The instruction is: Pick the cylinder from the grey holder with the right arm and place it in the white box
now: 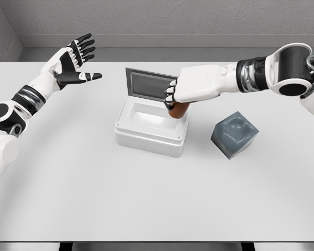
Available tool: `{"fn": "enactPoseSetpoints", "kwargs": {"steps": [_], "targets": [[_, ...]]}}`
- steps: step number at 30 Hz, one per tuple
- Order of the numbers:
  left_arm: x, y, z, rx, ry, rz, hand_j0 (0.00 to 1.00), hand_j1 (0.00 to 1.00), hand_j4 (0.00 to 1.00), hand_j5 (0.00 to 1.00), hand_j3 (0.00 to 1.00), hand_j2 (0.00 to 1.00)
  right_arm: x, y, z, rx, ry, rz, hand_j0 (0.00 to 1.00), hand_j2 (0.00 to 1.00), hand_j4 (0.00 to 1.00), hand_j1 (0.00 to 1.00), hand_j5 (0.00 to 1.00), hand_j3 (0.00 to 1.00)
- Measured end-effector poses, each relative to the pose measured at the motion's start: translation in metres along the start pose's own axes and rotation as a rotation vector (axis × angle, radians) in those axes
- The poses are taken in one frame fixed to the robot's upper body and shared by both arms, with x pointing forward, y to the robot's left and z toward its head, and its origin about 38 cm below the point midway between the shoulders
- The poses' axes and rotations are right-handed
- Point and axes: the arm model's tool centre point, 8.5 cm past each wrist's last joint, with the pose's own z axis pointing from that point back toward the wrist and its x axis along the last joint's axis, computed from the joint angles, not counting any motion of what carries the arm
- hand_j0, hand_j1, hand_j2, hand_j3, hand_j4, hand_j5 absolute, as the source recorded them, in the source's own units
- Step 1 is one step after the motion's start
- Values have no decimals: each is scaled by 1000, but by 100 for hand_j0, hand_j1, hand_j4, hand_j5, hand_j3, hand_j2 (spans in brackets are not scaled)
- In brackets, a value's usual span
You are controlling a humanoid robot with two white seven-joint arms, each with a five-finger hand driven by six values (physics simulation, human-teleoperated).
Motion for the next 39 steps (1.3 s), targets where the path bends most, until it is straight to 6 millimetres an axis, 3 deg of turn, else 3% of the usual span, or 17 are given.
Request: {"fn": "enactPoseSetpoints", "kwargs": {"steps": [2,3,4,9,13,15,18,22,24,26,27,32,35,39], "targets": [[0,0,0,1,0,-1,100,100,100,100,100,100,0,0,0,0,0,-1,64,64,64,64,64,64],[0,1,0,1,1,-1,100,100,100,100,100,100,0,0,0,-1,0,0,87,87,87,87,87,87],[0,1,0,1,1,-1,100,100,100,100,100,100,0,0,0,-1,0,1,99,99,99,99,99,99],[0,1,1,2,2,-1,100,100,100,100,100,100,-1,-3,1,-5,5,11,99,99,99,99,99,99],[1,2,0,4,1,-2,100,100,100,100,100,100,1,-18,9,-35,10,45,99,99,99,99,99,99],[1,2,-1,4,0,-2,100,100,100,100,100,100,5,-27,23,-67,19,63,100,100,100,100,100,100],[0,1,-1,2,0,1,100,100,100,100,100,100,4,-32,61,-118,51,40,100,100,100,100,100,100],[-3,-9,-5,-22,6,2,100,100,100,100,100,100,14,27,114,-183,88,-211,100,100,100,100,100,100],[-6,-16,-8,-38,10,5,100,100,100,100,100,100,16,38,144,-248,114,-304,100,100,100,100,100,100],[-9,-24,-11,-55,13,9,100,100,100,100,100,100,19,42,161,-329,103,-394,100,100,100,100,100,100],[-10,-28,-12,-63,15,9,100,100,100,100,100,100,22,47,166,-370,88,-449,100,100,100,100,100,100],[-9,-49,-18,-117,7,5,100,100,100,100,100,100,53,110,165,-553,71,-745,100,100,100,100,100,100],[-10,-63,-22,-151,4,3,100,100,100,100,100,100,53,117,181,-657,122,-776,100,100,100,100,100,100],[-10,-72,-24,-173,-1,6,100,100,100,100,100,100,68,141,173,-712,138,-861,100,100,100,100,100,100]]}}
